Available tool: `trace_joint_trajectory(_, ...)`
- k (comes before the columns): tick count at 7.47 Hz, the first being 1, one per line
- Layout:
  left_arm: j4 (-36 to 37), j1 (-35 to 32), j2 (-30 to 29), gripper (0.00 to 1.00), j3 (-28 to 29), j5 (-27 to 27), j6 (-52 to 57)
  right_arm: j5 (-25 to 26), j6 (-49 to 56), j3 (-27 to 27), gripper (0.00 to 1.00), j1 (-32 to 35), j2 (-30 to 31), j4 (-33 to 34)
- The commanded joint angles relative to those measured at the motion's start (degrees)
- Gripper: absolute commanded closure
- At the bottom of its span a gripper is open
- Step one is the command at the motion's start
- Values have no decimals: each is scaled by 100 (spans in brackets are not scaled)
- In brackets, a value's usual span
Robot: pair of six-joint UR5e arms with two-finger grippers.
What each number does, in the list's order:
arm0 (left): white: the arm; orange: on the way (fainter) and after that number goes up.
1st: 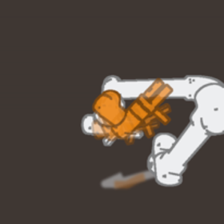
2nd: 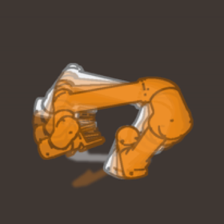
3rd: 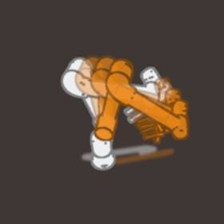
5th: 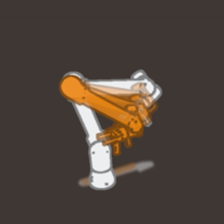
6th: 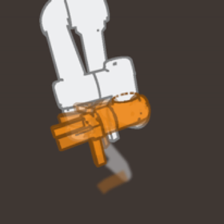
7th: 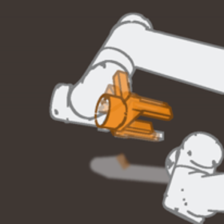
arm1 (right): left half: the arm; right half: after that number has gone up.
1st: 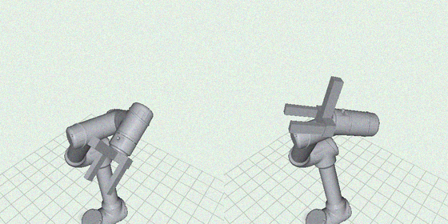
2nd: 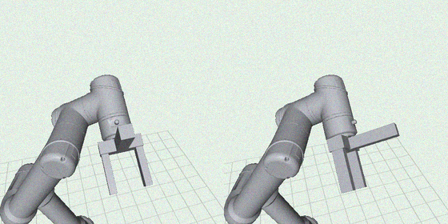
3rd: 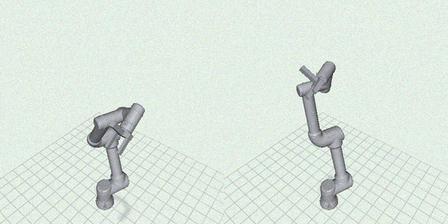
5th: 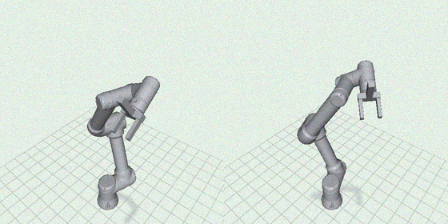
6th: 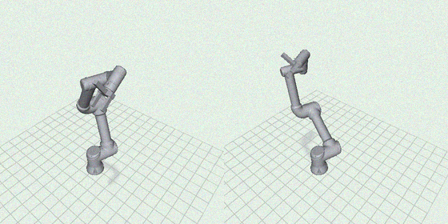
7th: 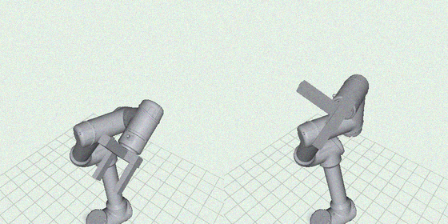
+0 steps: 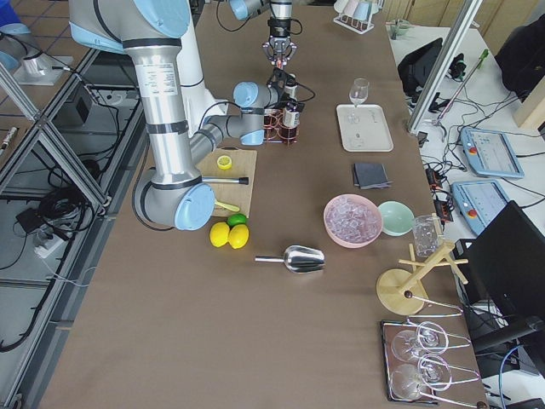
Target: Take tea from basket to plate
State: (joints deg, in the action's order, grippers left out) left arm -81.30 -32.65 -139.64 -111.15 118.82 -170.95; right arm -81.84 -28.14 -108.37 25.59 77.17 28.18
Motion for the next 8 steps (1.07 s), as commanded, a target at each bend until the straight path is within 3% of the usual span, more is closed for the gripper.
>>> trace_joint_trajectory(1, 0, 4, -19, 100, 6, 1, 0, 45, -7, 17, 42, 7, -9, 3)
trace_joint_trajectory(4, 0, 4, -28, 100, 15, 1, 9, 116, -7, 35, 42, -37, -9, 3)
trace_joint_trajectory(5, -9, 4, -28, 100, 15, 1, 9, 125, -7, 35, 49, -37, -9, 3)
trace_joint_trajectory(6, 0, 4, -28, 100, 15, 1, 9, 125, -7, 26, 70, -37, -9, 3)
trace_joint_trajectory(7, 0, 4, -28, 100, 6, 1, 9, 116, -7, 0, 99, -28, 0, -6)
trace_joint_trajectory(8, 0, 4, -19, 100, 6, 1, 9, 72, 1, -18, 100, 16, 17, -14)
